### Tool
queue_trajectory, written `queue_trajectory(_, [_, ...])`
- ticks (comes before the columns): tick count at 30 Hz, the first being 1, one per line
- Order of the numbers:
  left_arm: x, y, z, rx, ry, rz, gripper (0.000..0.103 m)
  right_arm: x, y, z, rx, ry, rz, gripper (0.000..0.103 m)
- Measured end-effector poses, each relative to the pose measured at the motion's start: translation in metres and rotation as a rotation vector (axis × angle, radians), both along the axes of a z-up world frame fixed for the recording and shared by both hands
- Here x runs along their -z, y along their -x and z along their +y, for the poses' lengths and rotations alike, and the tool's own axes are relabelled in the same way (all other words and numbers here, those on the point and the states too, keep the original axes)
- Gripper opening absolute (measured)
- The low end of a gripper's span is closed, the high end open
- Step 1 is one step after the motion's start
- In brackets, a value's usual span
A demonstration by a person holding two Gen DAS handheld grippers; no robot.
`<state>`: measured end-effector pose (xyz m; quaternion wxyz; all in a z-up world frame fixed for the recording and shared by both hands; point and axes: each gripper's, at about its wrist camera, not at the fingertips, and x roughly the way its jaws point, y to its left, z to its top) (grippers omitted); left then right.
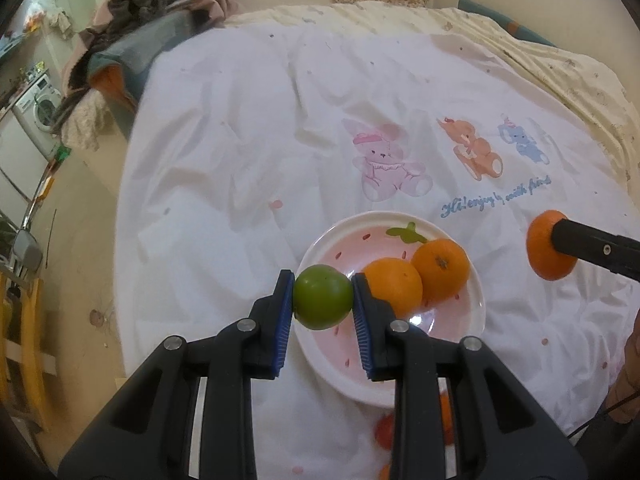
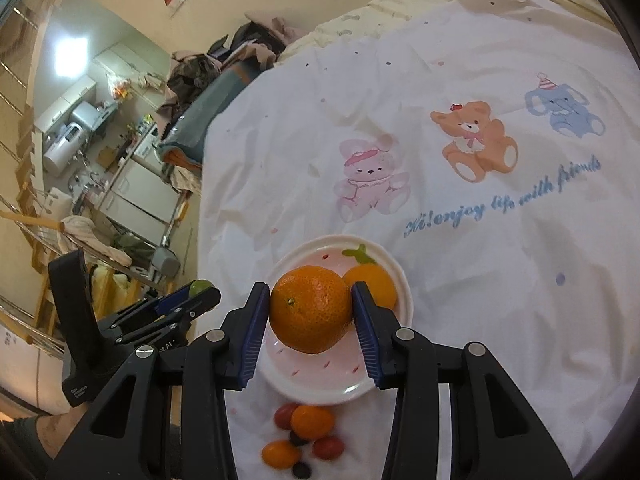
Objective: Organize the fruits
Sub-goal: 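Carry the green fruit and mandarin onto the pink plate, then open both grippers and withdraw them from the plate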
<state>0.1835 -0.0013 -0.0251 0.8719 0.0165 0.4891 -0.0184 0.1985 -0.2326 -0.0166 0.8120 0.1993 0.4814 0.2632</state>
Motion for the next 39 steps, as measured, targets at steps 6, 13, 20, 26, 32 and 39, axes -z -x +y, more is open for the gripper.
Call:
queue_trajectory(6, [0.031,-0.021,-0.003,0.004,-0.035,0.058,0.025,0.026,-0.036,0.012,-0.007,0.029,0.047,0.044])
queue_trajectory(13, [0.058,-0.03,-0.004,0.012,-0.042,0.123,0.025,0.049,-0.068,0.029,-0.027,0.045,0.094,0.044])
queue_trajectory(20, [0.07,-0.031,-0.008,0.024,-0.064,0.152,0.025,0.069,-0.086,0.052,-0.068,0.071,0.136,0.044])
queue_trajectory(26, [0.073,-0.032,-0.01,0.034,-0.076,0.161,0.025,0.079,-0.089,0.063,-0.086,0.12,0.16,0.045])
queue_trajectory(32, [0.075,-0.035,-0.008,0.027,-0.07,0.179,0.025,0.079,-0.088,0.064,-0.087,0.114,0.157,0.047])
queue_trajectory(39, [0.076,-0.035,-0.01,0.03,-0.062,0.194,0.032,0.075,-0.089,0.06,-0.075,0.083,0.174,0.048])
